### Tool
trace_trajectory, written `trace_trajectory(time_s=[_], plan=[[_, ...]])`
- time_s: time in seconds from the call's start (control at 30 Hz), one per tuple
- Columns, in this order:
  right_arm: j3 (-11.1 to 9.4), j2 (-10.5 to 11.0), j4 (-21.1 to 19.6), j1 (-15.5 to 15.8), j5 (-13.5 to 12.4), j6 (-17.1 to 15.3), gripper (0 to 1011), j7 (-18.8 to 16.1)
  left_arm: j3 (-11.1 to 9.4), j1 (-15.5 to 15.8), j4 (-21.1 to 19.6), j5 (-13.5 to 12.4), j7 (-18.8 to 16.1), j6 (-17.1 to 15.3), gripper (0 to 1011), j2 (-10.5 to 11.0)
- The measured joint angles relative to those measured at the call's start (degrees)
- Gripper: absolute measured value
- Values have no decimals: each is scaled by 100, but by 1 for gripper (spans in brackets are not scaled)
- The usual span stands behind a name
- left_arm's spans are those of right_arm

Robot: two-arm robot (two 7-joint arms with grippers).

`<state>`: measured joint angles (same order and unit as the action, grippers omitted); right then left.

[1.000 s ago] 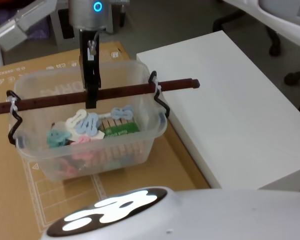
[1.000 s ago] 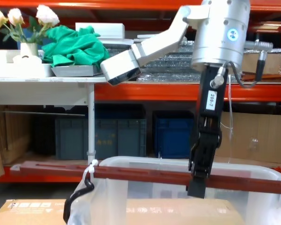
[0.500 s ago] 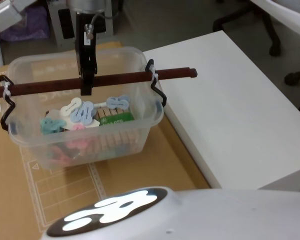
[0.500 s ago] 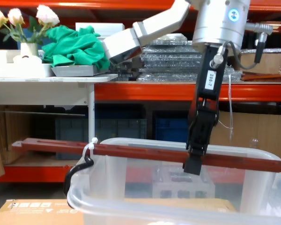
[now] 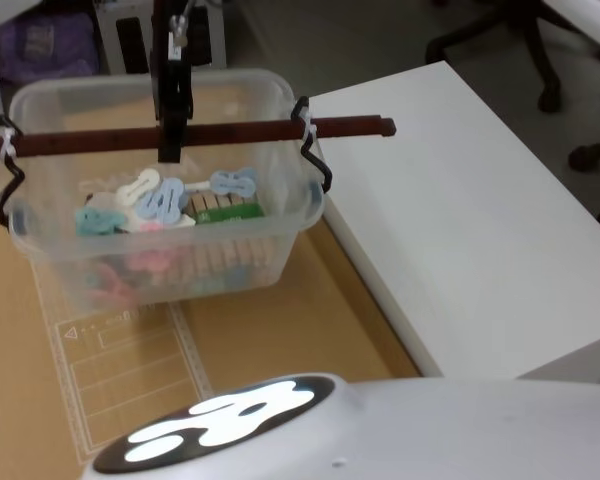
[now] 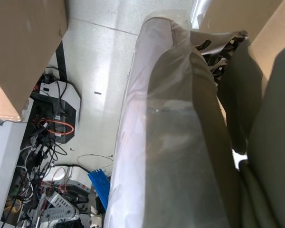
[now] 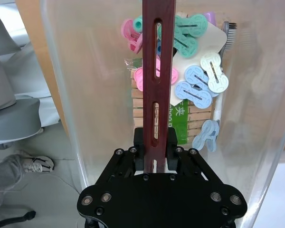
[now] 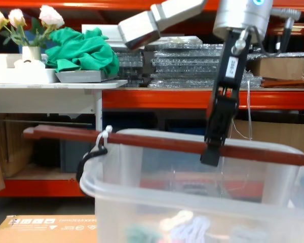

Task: Use one hand to grasp the basket and place it at the designated location.

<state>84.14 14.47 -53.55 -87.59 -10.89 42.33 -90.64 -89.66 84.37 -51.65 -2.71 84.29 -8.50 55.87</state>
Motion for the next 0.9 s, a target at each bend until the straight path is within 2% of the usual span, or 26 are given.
trace_trajectory(time_s=[0.37, 0.9], plan=[[-133, 232, -130, -166, 19, -240, 241, 48, 0, 0, 0, 0, 0, 0, 0, 0], [-290, 594, -374, -67, 88, -1002, 241, 137, 0, 0, -1, 1, 0, 0, 0, 0]])
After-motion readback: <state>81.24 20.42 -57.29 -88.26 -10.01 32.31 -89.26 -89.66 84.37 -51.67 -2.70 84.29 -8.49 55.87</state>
